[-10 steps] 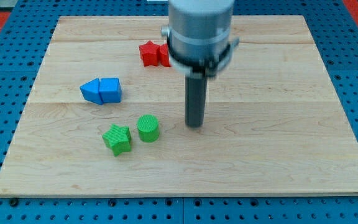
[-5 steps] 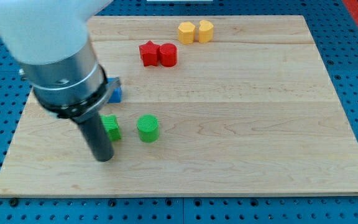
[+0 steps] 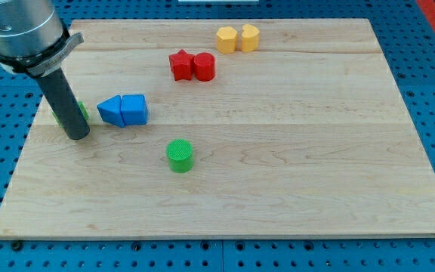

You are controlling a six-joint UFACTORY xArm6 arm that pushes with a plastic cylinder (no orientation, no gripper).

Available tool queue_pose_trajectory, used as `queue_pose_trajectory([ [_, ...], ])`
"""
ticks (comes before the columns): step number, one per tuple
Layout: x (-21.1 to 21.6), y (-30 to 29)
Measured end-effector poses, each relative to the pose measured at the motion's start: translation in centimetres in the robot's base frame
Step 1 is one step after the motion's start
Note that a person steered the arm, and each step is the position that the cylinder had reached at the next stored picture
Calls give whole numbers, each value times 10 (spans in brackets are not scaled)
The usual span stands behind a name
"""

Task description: Push the green star towards the top left

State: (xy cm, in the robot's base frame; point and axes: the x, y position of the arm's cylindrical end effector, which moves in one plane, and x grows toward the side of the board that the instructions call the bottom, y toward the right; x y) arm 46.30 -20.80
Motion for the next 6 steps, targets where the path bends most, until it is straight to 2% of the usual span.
queue_pose_trajectory([
  [1, 2, -6],
  [2, -23, -43],
  [4, -172, -33],
  [5, -202, -5],
  [6, -195, 11],
])
